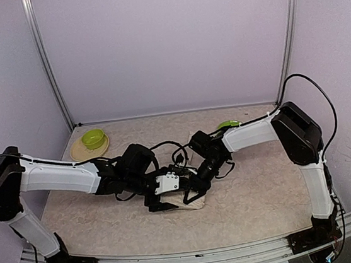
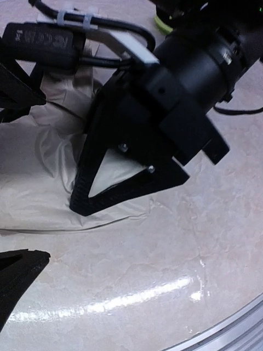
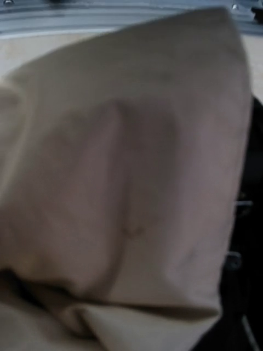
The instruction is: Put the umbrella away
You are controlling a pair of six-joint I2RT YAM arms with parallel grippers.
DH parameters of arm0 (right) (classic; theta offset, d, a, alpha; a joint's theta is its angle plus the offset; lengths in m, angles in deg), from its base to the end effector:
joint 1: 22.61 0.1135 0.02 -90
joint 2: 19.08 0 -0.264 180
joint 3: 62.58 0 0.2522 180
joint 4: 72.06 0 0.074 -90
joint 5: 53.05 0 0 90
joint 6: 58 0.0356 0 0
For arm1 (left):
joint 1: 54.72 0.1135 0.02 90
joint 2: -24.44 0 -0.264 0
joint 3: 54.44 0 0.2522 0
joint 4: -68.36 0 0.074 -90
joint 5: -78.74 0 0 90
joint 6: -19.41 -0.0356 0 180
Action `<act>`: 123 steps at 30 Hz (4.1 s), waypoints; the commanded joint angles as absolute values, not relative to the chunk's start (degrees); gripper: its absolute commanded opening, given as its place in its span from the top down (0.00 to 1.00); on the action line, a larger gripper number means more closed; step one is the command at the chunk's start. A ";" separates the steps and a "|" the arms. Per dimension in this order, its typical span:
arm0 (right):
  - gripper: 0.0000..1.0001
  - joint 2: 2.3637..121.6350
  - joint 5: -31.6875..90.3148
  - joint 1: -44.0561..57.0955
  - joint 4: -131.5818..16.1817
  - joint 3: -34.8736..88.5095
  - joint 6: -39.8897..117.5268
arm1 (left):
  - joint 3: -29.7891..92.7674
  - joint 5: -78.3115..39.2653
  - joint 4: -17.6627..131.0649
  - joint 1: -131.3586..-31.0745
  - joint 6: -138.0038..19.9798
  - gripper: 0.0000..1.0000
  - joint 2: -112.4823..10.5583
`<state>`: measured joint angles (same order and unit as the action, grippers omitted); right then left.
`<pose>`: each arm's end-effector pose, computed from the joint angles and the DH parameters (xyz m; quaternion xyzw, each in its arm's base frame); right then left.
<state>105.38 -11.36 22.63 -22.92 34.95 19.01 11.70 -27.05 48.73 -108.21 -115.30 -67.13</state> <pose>0.2753 0.3153 0.1221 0.4840 -0.7671 -0.4209 0.0065 0.1894 -0.2722 0.1925 0.7262 0.5596 -0.1555 0.3678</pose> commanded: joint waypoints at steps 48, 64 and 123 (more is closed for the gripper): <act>0.16 64.71 23.27 29.54 -57.57 -1.62 0.14 | 38.87 -50.38 17.48 -100.07 -98.80 0.74 -99.48; 0.31 87.53 35.80 33.64 -53.26 10.45 -9.91 | 40.71 -52.13 15.73 -99.55 -98.72 0.74 -102.79; 0.98 105.57 -5.16 21.59 -20.77 23.81 22.01 | 15.00 -24.56 44.49 -110.56 -110.59 0.19 -62.02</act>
<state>100.18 -8.74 21.86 -29.48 25.29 18.62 15.81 -21.59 47.72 -106.51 -102.84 -63.83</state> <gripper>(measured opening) 0.228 0.812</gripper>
